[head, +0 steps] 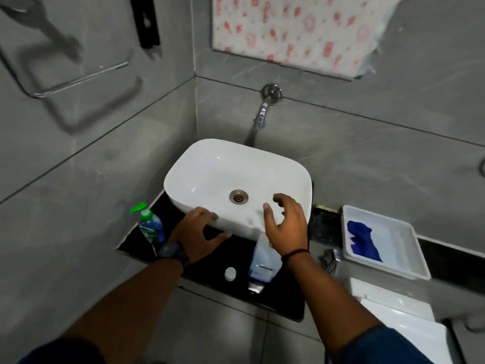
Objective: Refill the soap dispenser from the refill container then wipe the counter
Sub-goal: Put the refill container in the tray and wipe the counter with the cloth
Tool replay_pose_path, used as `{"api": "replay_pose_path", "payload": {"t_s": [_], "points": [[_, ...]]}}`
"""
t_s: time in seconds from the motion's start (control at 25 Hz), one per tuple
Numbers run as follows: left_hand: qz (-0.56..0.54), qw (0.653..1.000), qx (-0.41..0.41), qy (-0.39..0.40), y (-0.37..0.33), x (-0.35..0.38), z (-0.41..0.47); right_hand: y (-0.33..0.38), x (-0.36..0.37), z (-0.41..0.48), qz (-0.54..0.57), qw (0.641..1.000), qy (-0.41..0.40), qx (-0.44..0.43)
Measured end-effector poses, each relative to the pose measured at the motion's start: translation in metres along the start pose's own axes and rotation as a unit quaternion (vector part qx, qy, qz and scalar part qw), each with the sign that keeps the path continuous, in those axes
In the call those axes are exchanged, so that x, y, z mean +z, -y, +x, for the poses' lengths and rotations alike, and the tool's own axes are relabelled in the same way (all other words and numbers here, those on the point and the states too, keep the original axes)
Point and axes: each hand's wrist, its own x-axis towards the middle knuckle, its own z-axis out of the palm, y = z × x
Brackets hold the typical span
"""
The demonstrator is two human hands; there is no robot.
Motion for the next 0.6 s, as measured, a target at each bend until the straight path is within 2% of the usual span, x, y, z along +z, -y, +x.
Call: {"api": "replay_pose_path", "payload": {"t_s": [0.12,0.28,0.4,0.52,0.6], "points": [[0.032,0.976,-0.018,0.215,-0.003,0.049,-0.014,-0.046,-0.024,-0.030,0.028,0.995,0.030,0.087],[0.115,0.927,-0.041,0.354,0.005,0.098,-0.034,-0.080,-0.027,-0.066,0.042,0.977,0.128,0.166],[0.161,0.901,0.020,0.402,0.010,0.111,-0.042,-0.092,-0.014,-0.079,0.056,0.961,0.197,0.187],[0.154,0.898,0.068,0.407,0.018,0.112,-0.045,-0.097,-0.001,-0.082,0.056,0.951,0.233,0.197],[0.122,0.911,0.071,0.388,0.021,0.108,-0.046,-0.099,0.004,-0.081,0.052,0.949,0.236,0.203]]}}
